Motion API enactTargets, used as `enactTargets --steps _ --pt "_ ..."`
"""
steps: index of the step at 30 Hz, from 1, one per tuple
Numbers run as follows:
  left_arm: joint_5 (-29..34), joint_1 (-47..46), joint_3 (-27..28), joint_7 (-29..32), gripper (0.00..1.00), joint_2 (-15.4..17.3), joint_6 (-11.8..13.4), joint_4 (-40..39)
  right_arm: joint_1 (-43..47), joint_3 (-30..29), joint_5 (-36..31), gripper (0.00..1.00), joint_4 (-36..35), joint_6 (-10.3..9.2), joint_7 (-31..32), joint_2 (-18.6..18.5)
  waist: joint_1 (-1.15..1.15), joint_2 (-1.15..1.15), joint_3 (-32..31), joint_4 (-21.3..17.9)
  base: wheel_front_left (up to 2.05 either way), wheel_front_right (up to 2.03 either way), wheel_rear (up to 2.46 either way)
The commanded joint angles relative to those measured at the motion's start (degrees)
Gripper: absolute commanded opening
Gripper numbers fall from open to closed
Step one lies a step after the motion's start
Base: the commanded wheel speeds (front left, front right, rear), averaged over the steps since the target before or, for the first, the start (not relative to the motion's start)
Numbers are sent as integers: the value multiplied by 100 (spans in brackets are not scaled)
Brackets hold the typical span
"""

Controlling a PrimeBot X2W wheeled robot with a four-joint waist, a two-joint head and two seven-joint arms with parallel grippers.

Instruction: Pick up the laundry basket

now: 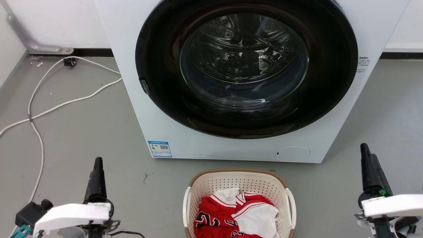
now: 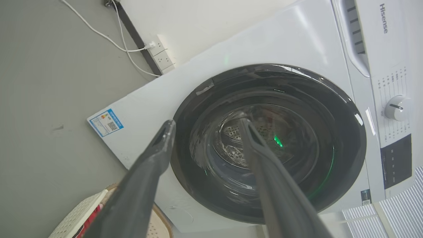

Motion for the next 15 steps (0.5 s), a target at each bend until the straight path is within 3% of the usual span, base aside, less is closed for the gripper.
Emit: enactTargets --steps 1,15 --pt "325 21 -86 -64 100 15 36 -237 -36 46 -371 100 -234 1 -57 -18 0 0 6 -2 0 0 0" --pt "2410 210 -917 -322 100 18 278 -729 115 464 -2118 100 -690 1 -321 -20 0 0 25 -15 0 0 0"
